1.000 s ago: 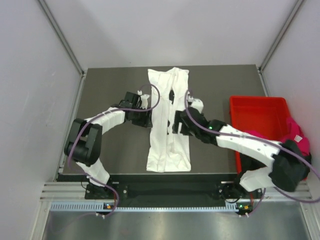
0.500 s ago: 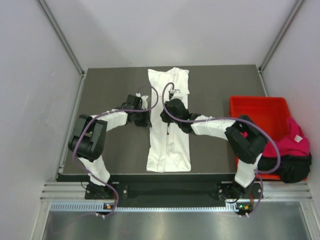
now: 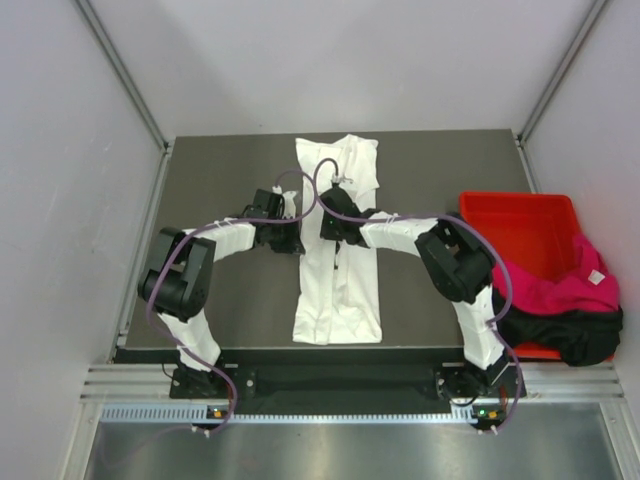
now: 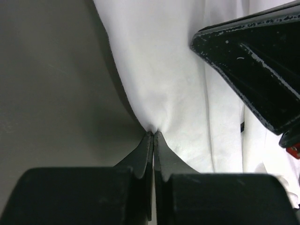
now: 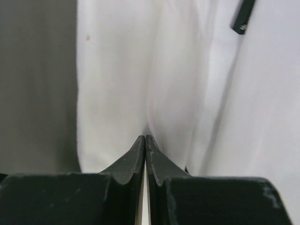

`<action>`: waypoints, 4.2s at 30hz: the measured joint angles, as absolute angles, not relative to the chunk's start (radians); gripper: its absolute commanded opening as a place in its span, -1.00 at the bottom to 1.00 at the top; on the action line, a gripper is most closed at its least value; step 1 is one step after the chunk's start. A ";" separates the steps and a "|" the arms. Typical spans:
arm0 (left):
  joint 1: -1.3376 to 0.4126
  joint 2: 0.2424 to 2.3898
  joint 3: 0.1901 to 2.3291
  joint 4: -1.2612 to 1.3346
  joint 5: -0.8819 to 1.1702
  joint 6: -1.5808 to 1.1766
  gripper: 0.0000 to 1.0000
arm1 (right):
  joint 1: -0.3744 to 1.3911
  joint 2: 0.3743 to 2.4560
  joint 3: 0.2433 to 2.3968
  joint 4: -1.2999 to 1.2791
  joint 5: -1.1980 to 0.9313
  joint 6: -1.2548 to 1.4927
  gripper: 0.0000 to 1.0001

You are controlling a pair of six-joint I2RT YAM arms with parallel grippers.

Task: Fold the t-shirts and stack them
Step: Fold the tshirt

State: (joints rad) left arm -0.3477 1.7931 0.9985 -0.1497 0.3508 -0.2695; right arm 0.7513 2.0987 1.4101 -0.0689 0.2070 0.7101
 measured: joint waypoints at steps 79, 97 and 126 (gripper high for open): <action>-0.342 1.794 0.999 -0.150 0.362 -0.264 -1.00 | 1.128 1.616 0.876 -0.304 0.103 0.710 -0.83; -0.342 1.786 1.014 -0.189 0.388 -0.232 -0.14 | 1.081 1.327 0.757 -0.381 0.183 0.791 0.04; -0.471 1.883 1.231 -0.208 0.350 -0.127 -0.45 | 1.110 1.330 0.737 -0.343 0.284 0.778 -1.00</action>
State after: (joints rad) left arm -0.4709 1.8832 1.2308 -0.2085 0.3500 -0.1268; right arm 1.1103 1.3296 0.7368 -0.3431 0.2840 0.7780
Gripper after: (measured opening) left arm 0.292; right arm 0.009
